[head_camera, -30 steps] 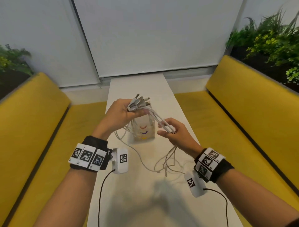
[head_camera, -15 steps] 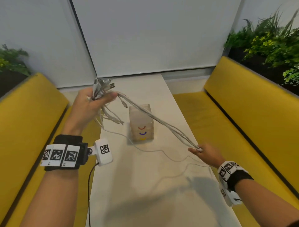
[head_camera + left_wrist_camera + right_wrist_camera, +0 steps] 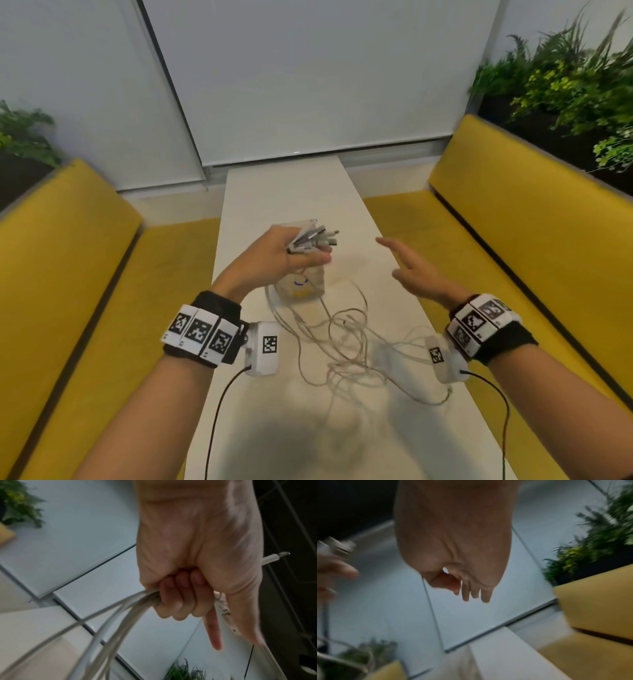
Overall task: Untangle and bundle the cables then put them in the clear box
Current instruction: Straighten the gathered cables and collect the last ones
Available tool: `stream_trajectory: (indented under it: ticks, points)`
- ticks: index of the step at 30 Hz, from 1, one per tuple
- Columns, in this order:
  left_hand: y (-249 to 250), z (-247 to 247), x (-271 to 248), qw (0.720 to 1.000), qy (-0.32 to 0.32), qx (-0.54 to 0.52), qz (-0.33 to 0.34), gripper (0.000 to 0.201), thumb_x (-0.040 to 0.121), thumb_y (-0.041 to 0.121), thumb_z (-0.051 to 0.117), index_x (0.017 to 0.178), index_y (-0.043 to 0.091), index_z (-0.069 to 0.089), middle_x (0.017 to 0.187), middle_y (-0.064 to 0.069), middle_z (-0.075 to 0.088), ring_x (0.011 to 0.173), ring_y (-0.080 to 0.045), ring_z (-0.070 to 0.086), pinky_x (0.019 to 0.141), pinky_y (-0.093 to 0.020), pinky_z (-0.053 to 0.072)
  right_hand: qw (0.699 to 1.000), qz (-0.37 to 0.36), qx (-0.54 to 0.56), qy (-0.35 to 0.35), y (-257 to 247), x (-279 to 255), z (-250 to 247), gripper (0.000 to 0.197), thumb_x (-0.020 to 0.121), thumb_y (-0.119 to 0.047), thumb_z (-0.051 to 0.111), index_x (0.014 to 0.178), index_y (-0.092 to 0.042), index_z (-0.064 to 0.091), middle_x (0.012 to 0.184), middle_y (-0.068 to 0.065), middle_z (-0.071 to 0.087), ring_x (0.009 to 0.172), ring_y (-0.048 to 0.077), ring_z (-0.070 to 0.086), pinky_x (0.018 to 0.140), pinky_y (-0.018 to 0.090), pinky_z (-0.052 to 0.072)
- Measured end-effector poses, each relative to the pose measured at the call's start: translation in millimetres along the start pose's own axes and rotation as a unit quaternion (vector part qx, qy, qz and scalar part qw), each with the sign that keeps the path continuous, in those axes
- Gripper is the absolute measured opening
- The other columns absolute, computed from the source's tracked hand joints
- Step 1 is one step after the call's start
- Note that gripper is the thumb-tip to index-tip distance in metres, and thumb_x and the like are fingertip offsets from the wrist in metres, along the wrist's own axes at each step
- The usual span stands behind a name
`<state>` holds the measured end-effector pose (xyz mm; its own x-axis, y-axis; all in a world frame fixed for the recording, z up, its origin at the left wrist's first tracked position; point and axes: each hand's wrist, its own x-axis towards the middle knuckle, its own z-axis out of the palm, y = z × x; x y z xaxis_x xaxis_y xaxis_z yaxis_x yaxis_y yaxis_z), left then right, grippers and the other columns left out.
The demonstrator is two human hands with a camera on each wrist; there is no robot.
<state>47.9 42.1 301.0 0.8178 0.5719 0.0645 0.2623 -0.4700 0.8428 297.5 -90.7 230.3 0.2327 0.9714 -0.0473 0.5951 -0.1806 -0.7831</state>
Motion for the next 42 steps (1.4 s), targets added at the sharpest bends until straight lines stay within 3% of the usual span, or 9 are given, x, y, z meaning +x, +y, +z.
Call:
stream_trajectory:
  ticks: [3, 7, 9, 13, 16, 22, 37, 40, 42]
  points:
    - [2.7, -3.7, 0.0, 0.996, 0.039, -0.083, 0.010, 0.021, 0.095, 0.029, 0.065, 0.079, 0.016, 0.070, 0.053, 0.009, 0.047, 0.048, -0.013, 0.039, 0.049, -0.024, 0.033, 0.991, -0.076, 0.106, 0.040, -40.3, 2.8, 9.3, 0.065, 0.083, -0.013, 0.046, 0.147, -0.018, 0.040, 0.154, -0.004, 0.041, 0.143, 0.007, 0.033, 0.120, 0.034, 0.026]
    - [13.6, -1.8, 2.5, 0.937, 0.018, -0.347, 0.027, 0.044, 0.101, 0.026, 0.053, 0.060, 0.021, 0.039, 0.053, 0.005, 0.020, 0.049, -0.014, 0.014, 0.046, -0.027, 0.017, 0.975, -0.146, 0.163, -0.030, -92.3, -7.4, 34.4, 0.090, 0.082, -0.037, 0.074, 0.154, -0.025, 0.022, 0.157, -0.009, 0.035, 0.142, 0.001, 0.034, 0.113, 0.019, 0.033]
    - [21.5, 2.7, 2.7, 0.912, 0.000, -0.406, 0.057, 0.049, 0.103, 0.024, 0.049, 0.060, 0.016, 0.026, 0.053, 0.000, 0.016, 0.049, -0.015, 0.014, 0.048, -0.029, 0.017, 0.971, -0.162, 0.164, -0.062, -107.0, -5.2, 54.7, 0.094, 0.075, -0.036, 0.083, 0.150, -0.022, 0.029, 0.150, -0.004, 0.047, 0.137, 0.006, 0.044, 0.112, 0.027, 0.038]
    - [29.7, 1.2, -4.2, 0.878, 0.002, -0.470, 0.090, 0.049, 0.098, 0.024, 0.053, 0.056, 0.017, 0.029, 0.050, 0.002, 0.017, 0.046, -0.012, 0.016, 0.045, -0.028, 0.017, 0.963, -0.125, 0.209, -0.118, -110.5, 6.9, 81.6, 0.027, 0.078, -0.026, 0.080, 0.089, -0.004, 0.068, 0.068, 0.001, 0.065, 0.060, 0.012, 0.061, 0.063, 0.036, 0.053]
    - [35.9, -24.3, -14.3, 0.848, 0.065, -0.515, 0.109, 0.049, 0.093, 0.023, 0.057, 0.052, 0.022, 0.030, 0.048, 0.004, 0.013, 0.043, -0.012, 0.012, 0.042, -0.026, 0.014, 0.969, -0.070, 0.180, -0.152, -83.8, 9.2, 76.9, 0.030, 0.084, -0.027, 0.076, 0.063, -0.015, 0.059, 0.051, -0.004, 0.051, 0.044, 0.012, 0.045, 0.048, 0.026, 0.043]
    - [38.6, -52.8, -31.7, 0.828, 0.174, -0.520, 0.117, 0.050, 0.098, 0.022, 0.043, 0.055, 0.025, 0.019, 0.046, 0.005, 0.011, 0.044, -0.013, 0.008, 0.042, -0.027, 0.010, 0.982, -0.027, 0.109, -0.153, -38.6, 24.3, 60.2, 0.050, 0.080, -0.036, 0.079, 0.047, -0.023, 0.044, 0.046, -0.006, 0.035, 0.044, 0.014, 0.029, 0.048, 0.025, 0.024]
    - [44.0, -89.7, -46.3, 0.793, 0.257, -0.517, 0.196, 0.049, 0.098, 0.023, 0.043, 0.051, 0.024, 0.030, 0.041, 0.008, 0.021, 0.041, -0.010, 0.012, 0.041, -0.026, 0.011, 0.949, 0.056, -0.300, -0.083, 78.1, 8.3, 39.0, 0.044, 0.072, -0.042, 0.081, 0.064, -0.028, 0.039, 0.067, -0.009, 0.051, 0.065, 0.010, 0.048, 0.067, 0.031, 0.032]
    - [39.5, -82.8, -42.6, 0.795, 0.265, -0.513, 0.186, 0.050, 0.100, 0.022, 0.041, 0.051, 0.024, 0.028, 0.041, 0.008, 0.021, 0.040, -0.010, 0.012, 0.041, -0.026, 0.010, 0.941, 0.073, -0.315, -0.100, 87.0, 4.1, 40.8, 0.044, 0.065, -0.051, 0.082, 0.089, -0.032, 0.051, 0.084, -0.013, 0.061, 0.085, 0.010, 0.055, 0.092, 0.041, 0.034]
    - [37.3, -80.7, -39.8, 0.797, 0.272, -0.510, 0.176, 0.051, 0.100, 0.022, 0.041, 0.051, 0.024, 0.028, 0.041, 0.009, 0.021, 0.040, -0.009, 0.013, 0.040, -0.026, 0.011, 0.948, 0.104, -0.280, -0.114, 92.5, 1.3, 40.4, 0.077, 0.057, -0.054, 0.086, 0.121, -0.033, 0.048, 0.112, -0.008, 0.063, 0.108, 0.015, 0.056, 0.101, 0.043, 0.036]
